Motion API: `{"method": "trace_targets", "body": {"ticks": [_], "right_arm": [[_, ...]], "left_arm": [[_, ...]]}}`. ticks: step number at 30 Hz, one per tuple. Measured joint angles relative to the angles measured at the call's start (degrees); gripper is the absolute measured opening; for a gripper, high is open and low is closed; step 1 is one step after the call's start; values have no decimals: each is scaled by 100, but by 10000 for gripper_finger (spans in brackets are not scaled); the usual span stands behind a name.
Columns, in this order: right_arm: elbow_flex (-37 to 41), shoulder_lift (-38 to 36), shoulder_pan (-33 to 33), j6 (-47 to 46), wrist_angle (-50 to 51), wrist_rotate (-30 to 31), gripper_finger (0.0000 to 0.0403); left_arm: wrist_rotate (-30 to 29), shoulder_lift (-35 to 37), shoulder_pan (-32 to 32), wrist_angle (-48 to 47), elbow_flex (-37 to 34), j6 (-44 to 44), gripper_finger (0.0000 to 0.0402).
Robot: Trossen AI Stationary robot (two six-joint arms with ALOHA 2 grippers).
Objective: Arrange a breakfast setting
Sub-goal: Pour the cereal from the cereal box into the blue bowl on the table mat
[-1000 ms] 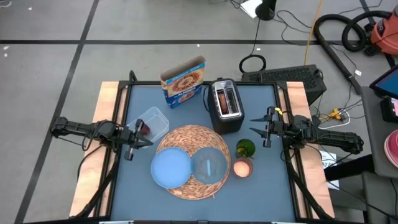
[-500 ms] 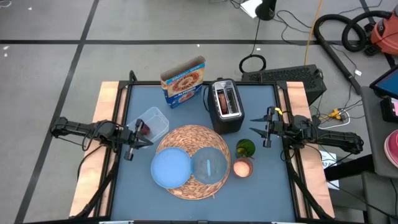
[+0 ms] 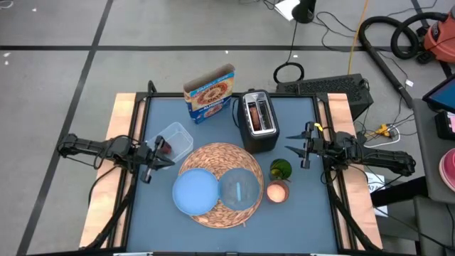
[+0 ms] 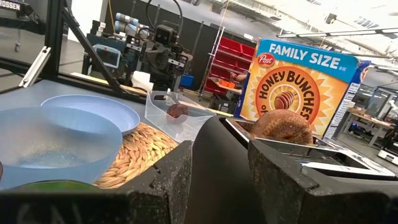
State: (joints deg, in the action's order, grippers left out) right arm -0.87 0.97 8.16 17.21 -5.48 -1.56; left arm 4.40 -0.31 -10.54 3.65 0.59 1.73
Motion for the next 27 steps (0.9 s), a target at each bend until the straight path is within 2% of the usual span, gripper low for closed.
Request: {"method": "trace_targets", "body": {"ticks": [4, 10, 14, 21, 27], "right_arm": [[-1, 0, 0, -1, 0, -1, 150], [0, 0, 0, -1, 0, 0, 150], [-1, 1, 0, 0, 0, 0, 150], [0, 0, 0, 0, 0, 0, 150], [-2, 2, -1, -1, 0, 0, 150]], "left_arm": [[0, -1, 0, 233, 1, 3, 21], [2, -1, -1, 1129, 1, 101, 21], [-48, -5, 6, 1745, 3, -319, 21], [-60, -5, 6, 2455, 3, -478, 21], [-580, -5, 6, 2857, 2, -314, 21]]}}
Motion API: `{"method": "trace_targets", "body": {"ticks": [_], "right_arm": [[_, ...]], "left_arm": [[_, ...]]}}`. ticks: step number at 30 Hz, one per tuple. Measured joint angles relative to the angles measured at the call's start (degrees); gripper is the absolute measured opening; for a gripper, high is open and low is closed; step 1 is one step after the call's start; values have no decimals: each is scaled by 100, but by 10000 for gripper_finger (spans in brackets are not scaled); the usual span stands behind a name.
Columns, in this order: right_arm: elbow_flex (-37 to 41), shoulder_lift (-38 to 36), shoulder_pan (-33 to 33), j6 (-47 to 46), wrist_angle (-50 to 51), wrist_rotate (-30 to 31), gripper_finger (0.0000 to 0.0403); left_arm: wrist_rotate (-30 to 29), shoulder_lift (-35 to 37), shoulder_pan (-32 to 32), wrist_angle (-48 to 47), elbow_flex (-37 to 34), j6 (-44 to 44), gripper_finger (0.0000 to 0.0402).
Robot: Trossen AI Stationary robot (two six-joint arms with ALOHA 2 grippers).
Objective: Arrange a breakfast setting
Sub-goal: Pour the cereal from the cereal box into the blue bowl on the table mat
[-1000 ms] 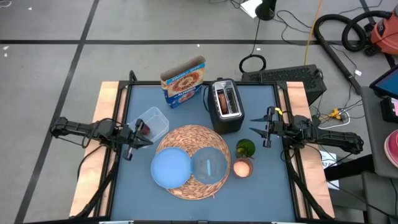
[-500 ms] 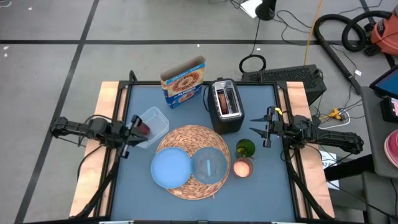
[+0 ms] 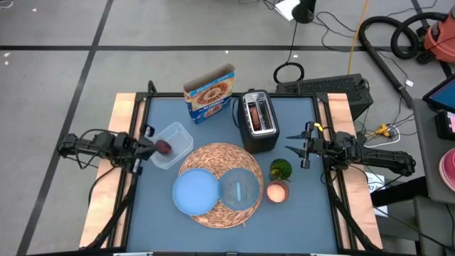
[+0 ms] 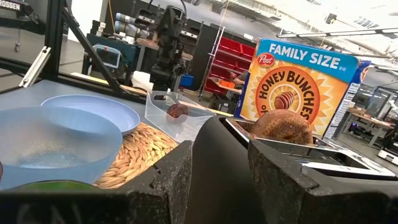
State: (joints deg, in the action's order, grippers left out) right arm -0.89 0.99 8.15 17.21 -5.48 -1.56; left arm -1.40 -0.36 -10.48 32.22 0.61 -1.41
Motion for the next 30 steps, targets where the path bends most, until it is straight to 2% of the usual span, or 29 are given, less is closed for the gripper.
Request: {"method": "trace_targets", "body": {"ticks": [9, 13, 19, 23, 30], "right_arm": [[0, 0, -1, 1, 2, 0, 150], [1, -2, 1, 0, 2, -1, 150], [1, -2, 1, 1, 3, 0, 150], [0, -2, 2, 0, 4, -2, 150], [1, -2, 1, 0, 4, 0, 150]], "left_arm": [[-739, 0, 0, 18, 0, 23, 21], [-775, 0, 0, 18, 1, 22, 24], [-775, 0, 0, -2, 0, -22, 59], [-824, 0, 0, -28, 1, -33, 65], [-1507, 0, 2, -143, -1, 195, 66]]}}
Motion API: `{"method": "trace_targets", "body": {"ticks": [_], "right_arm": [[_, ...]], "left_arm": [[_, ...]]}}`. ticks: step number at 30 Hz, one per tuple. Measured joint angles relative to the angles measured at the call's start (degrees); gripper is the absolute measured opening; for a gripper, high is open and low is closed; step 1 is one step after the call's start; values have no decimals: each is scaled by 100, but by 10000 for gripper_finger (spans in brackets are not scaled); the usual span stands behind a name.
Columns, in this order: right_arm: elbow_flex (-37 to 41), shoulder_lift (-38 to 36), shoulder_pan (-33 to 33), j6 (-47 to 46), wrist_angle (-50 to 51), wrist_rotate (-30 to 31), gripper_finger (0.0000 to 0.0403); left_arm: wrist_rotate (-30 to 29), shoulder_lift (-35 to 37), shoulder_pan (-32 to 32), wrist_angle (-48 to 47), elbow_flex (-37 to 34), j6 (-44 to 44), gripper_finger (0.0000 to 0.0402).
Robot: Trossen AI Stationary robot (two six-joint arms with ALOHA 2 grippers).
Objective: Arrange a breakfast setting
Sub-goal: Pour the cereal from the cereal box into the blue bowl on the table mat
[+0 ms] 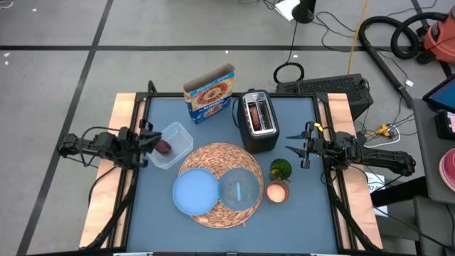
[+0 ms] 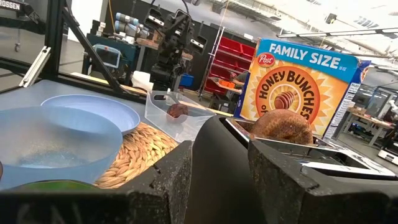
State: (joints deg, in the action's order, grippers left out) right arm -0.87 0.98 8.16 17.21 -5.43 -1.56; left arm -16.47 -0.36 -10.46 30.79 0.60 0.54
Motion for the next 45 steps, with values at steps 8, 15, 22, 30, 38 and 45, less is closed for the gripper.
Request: {"method": "trace_targets", "body": {"ticks": [8, 15, 22, 30, 38, 45], "right_arm": [[1, 1, -1, 0, 0, -2, 150], [1, 1, 0, 0, 0, 0, 150], [-1, 0, 0, 0, 0, 0, 150], [0, 2, -1, 0, 0, 0, 150], [-1, 0, -2, 0, 0, 0, 150], [1, 1, -1, 0, 0, 0, 150]], "left_arm": [[-20, 0, -2, -73, 0, 84, 66], [-18, 0, -2, -62, 0, -26, 66], [-16, 0, -2, -55, 0, -68, 66], [-15, 0, -2, -53, 0, -295, 68], [-9, 0, -2, -55, 0, -188, 150], [-11, 0, -2, -55, 0, -175, 260]]}}
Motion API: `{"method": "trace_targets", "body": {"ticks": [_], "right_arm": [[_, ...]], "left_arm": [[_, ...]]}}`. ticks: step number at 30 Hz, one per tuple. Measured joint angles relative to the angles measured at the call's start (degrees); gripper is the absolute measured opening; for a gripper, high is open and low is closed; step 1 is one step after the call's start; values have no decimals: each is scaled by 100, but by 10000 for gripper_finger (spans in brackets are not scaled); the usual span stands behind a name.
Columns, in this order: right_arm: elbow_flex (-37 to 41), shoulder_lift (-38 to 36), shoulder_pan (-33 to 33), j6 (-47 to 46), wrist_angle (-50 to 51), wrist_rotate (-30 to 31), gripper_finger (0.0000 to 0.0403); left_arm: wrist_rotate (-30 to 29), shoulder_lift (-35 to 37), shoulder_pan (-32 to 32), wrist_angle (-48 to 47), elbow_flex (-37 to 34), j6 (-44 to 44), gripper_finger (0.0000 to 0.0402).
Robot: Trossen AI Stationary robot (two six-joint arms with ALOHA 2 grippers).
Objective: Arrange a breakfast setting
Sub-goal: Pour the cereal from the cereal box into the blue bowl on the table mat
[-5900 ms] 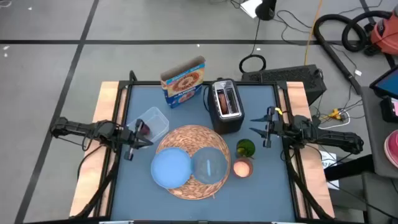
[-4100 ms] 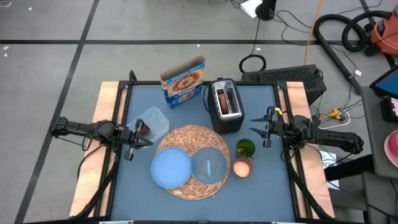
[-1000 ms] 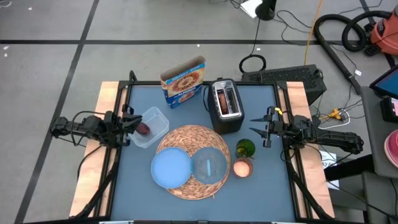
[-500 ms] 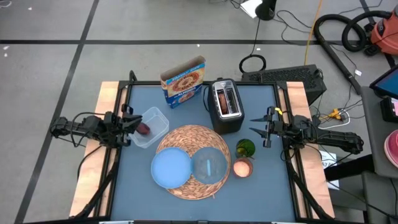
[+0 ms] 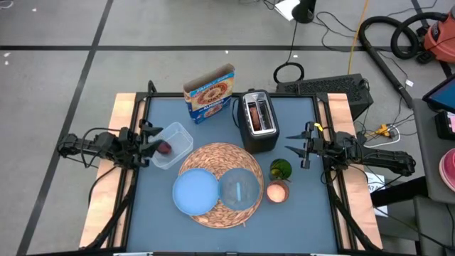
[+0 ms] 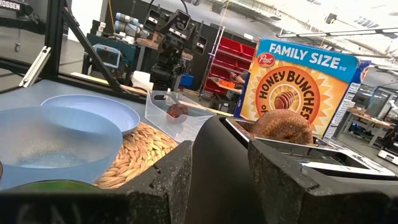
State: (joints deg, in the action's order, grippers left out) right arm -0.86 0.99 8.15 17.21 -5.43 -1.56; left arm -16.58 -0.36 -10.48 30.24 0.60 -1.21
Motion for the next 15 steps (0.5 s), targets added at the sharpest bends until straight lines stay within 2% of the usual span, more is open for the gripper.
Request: {"method": "trace_targets", "body": {"ticks": [7, 10, 15], "right_arm": [[-1, -2, 0, -1, 0, 0, 150], [-1, 0, 1, -1, 0, -1, 150], [0, -2, 1, -2, 0, 0, 150]], "left_arm": [[59, 0, 0, -2, 0, 0, 346], [70, 0, 0, -2, 0, 0, 361], [70, 0, 0, 0, 0, -139, 365]]}}
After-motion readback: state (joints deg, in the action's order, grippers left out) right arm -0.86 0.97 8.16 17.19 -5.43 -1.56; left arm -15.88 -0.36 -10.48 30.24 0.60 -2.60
